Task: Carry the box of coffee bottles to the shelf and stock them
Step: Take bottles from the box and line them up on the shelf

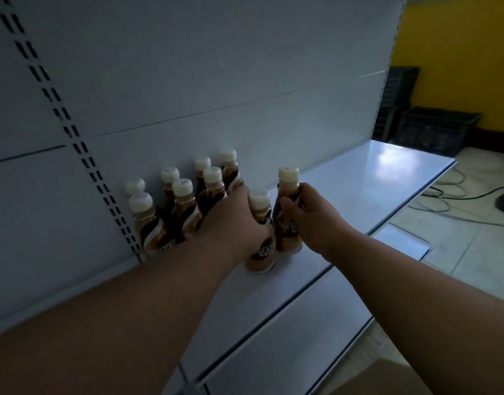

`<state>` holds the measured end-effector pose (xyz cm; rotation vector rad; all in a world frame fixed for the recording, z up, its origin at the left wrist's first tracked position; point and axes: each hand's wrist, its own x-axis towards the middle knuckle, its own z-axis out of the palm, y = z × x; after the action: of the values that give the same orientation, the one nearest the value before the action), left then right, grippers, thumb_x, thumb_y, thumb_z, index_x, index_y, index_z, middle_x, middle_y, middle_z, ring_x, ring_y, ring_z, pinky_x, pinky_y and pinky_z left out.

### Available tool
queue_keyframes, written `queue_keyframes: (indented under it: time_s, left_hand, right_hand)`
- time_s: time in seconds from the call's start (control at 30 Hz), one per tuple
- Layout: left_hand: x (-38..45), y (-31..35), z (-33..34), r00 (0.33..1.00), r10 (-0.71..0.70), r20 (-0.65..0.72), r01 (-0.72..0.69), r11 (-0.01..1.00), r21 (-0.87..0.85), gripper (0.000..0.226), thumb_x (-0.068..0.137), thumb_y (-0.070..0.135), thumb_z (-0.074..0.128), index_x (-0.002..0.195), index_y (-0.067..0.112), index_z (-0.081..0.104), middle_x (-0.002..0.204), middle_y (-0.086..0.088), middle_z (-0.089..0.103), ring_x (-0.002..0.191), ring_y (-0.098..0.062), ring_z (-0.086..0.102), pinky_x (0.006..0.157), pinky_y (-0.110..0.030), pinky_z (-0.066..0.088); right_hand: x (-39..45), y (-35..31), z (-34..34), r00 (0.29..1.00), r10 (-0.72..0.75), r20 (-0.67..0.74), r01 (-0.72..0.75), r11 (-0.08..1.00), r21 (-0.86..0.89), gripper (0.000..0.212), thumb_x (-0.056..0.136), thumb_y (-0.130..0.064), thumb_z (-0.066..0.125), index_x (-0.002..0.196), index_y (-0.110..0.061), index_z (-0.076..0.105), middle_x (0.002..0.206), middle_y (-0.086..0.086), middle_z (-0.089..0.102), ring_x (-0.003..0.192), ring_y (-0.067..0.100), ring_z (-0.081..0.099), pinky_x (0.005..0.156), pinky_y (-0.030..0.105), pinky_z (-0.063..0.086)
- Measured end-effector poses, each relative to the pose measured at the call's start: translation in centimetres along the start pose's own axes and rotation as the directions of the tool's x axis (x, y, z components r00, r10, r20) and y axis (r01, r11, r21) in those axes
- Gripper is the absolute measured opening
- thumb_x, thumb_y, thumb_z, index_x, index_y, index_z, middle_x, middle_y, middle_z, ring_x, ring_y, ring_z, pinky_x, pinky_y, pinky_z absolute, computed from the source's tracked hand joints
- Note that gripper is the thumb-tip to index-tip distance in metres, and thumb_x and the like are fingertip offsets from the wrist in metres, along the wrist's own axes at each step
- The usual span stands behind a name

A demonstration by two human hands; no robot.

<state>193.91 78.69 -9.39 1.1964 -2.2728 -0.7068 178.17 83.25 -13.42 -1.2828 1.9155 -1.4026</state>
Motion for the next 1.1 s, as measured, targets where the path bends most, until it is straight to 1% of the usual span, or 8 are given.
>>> queue_keyframes:
  time_s: [0.17, 0.37, 0.53, 0.77, 0.9, 0.97, 1.03, 1.1]
  left_hand:
    - [1.3, 0.5, -1.3, 0.993, 0.12, 0.008, -0.12, 0.984, 0.133, 0.046, 0.076, 0.028, 0.07, 0.117, 0.031, 0.049, 0.099, 0.009, 0.058, 0.083, -0.014, 0.058, 0.068, -0.029, 0.047]
    - [2.8, 1.5, -2.0, 0.976, 0.205, 0.07, -0.216, 0.91, 0.353, 0.03, 0.079, 0.024, 0.067, 0.106, 0.019, 0.054, 0.1, -0.001, 0.056, 0.083, -0.02, 0.056, 0.07, -0.038, 0.05]
    - [5.4, 2.0, -2.1, 0.967, 0.25, 0.04, -0.234, 0.821, 0.521, 0.032, 0.079, 0.023, 0.068, 0.108, 0.018, 0.055, 0.103, -0.004, 0.058, 0.09, -0.026, 0.058, 0.077, -0.042, 0.053]
    - [9.5, 2.5, -1.8, 0.976, 0.217, -0.006, -0.153, 0.705, 0.692, 0.026, 0.082, 0.032, 0.066, 0.104, 0.02, 0.058, 0.099, -0.005, 0.059, 0.085, -0.024, 0.051, 0.077, -0.038, 0.042]
    - [11.0, 1.3, -2.1, 0.989, 0.146, -0.015, -0.099, 0.739, 0.666, 0.029, 0.083, 0.033, 0.067, 0.105, 0.017, 0.056, 0.102, -0.007, 0.061, 0.09, -0.027, 0.056, 0.076, -0.039, 0.044]
    - [11.4, 0.8, -2.1, 0.989, 0.143, -0.024, -0.092, 0.746, 0.66, 0.033, 0.084, 0.034, 0.065, 0.11, 0.017, 0.056, 0.105, -0.009, 0.062, 0.096, -0.03, 0.058, 0.079, -0.04, 0.046]
    - [11.4, 0.5, -1.8, 0.983, 0.176, -0.047, -0.099, 0.734, 0.672, 0.029, 0.086, 0.034, 0.061, 0.109, 0.018, 0.053, 0.104, -0.008, 0.061, 0.093, -0.028, 0.056, 0.076, -0.038, 0.041]
    - [11.5, 0.3, -1.4, 0.975, 0.209, -0.078, -0.099, 0.718, 0.689, 0.026, 0.088, 0.033, 0.059, 0.108, 0.02, 0.051, 0.102, -0.007, 0.06, 0.083, -0.024, 0.048, 0.073, -0.037, 0.037]
  right_hand:
    - [1.2, 0.2, 1.0, 0.995, -0.057, 0.079, 0.071, 0.981, -0.181, 0.023, 0.095, -0.037, 0.05, 0.114, -0.024, 0.047, 0.094, 0.0, 0.063, 0.087, 0.023, 0.061, 0.076, 0.043, 0.051]
    - [3.4, -2.0, -0.4, 0.962, -0.273, 0.017, 0.255, 0.868, -0.426, 0.033, 0.082, -0.041, 0.068, 0.097, -0.017, 0.052, 0.088, 0.001, 0.057, 0.074, 0.018, 0.052, 0.055, 0.03, 0.035]
    - [6.1, -2.2, -0.2, 0.972, -0.229, -0.044, 0.188, 0.881, -0.434, 0.033, 0.085, -0.035, 0.069, 0.104, -0.012, 0.055, 0.095, 0.005, 0.061, 0.083, 0.022, 0.057, 0.066, 0.035, 0.046]
    - [12.2, -3.4, 1.3, 0.985, -0.171, 0.008, 0.159, 0.896, -0.416, 0.033, 0.084, -0.031, 0.07, 0.105, -0.01, 0.057, 0.093, 0.005, 0.061, 0.083, 0.022, 0.058, 0.063, 0.031, 0.043]
    - [14.6, -4.7, 3.3, 0.975, -0.184, 0.123, 0.219, 0.875, -0.432, 0.012, 0.086, -0.02, 0.059, 0.082, -0.009, 0.057, 0.083, 0.007, 0.062, 0.078, 0.022, 0.06, 0.055, 0.026, 0.037]
    - [15.3, -4.9, 3.9, 0.97, -0.168, 0.174, 0.23, 0.867, -0.443, 0.017, 0.085, -0.015, 0.056, 0.069, -0.011, 0.05, 0.079, 0.007, 0.059, 0.074, 0.022, 0.057, 0.053, 0.025, 0.035]
    - [15.9, -4.5, 4.2, 0.976, -0.137, 0.167, 0.199, 0.869, -0.452, 0.008, 0.087, -0.016, 0.056, 0.084, -0.009, 0.056, 0.09, 0.009, 0.056, 0.08, 0.023, 0.054, 0.059, 0.026, 0.036]
    - [16.2, -4.0, 4.2, 0.985, -0.114, 0.129, 0.161, 0.874, -0.459, 0.025, 0.089, -0.02, 0.057, 0.109, -0.006, 0.056, 0.1, 0.009, 0.051, 0.089, 0.024, 0.052, 0.068, 0.031, 0.039]
